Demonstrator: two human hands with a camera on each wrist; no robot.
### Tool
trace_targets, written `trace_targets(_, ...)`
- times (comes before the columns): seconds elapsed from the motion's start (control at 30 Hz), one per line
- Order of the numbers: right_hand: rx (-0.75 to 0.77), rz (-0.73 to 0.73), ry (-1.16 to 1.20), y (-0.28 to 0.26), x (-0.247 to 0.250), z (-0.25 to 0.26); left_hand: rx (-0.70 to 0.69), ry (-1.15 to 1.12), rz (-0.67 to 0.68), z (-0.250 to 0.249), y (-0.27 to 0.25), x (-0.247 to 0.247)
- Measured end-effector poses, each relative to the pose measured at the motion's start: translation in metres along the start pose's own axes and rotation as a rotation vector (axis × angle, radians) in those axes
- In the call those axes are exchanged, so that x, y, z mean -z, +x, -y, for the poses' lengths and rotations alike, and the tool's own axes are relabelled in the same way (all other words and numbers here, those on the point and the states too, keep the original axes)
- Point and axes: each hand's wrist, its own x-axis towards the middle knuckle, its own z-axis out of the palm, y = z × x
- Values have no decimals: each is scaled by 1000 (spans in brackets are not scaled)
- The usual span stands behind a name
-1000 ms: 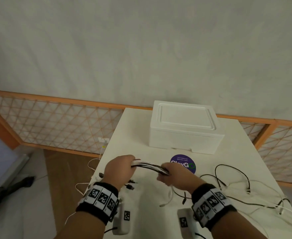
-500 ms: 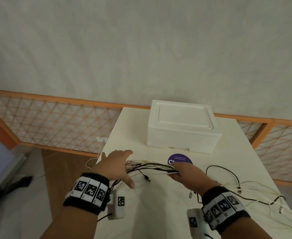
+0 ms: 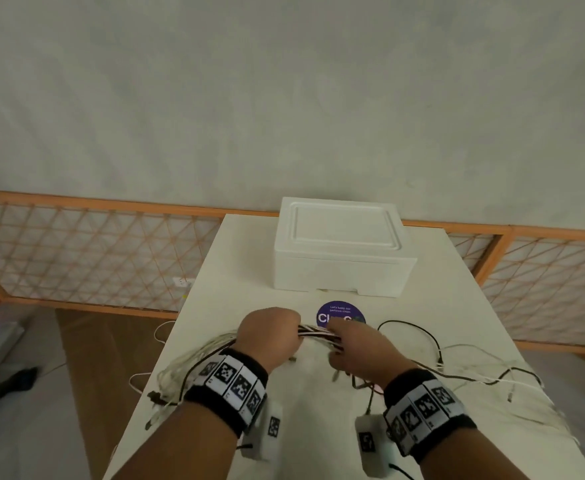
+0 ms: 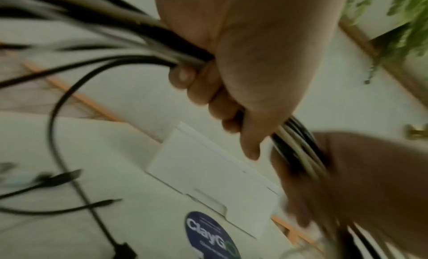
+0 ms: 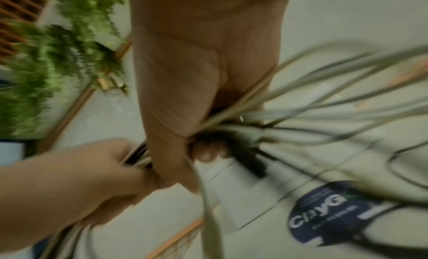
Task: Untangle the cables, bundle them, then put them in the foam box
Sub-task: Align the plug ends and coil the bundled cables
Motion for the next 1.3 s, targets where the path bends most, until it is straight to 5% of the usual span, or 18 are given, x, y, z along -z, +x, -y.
trace_targets(0.2,-356,127,-184,-49,-8,-94,277,-83,36,55,-5,-22)
trace_targets(0.33,-576,-61,-342,-74,6,-151,362,-119,45,78,-10,-31)
trace_targets(0.5,-562,-247,-178,-51,25,-138,381,-173,-14,75,-6,-33)
trace_targets(0.67,-440,-376,330,-26,29,-114,424,-201,-88,83,-4,-22)
trace_targets(0.8,-433,-249,19,-36,29,-136,458,-202,-113,94,-2,-13)
trace_targets(0.9,-619,-64,-307,-65,25,-182,510,-209,-93,106,-2,-9)
trace_targets(1.03,-792,126,-329,-107,28,-250,591,-223,-68,116,-8,-4)
trace_targets(1.2,-602,255,-96,-52,37,-219,541,-203,-59,77,2,-11)
trace_targets(1.3,-273,55,-84,-8,45,-146,514,-193,-92,56,8,-14)
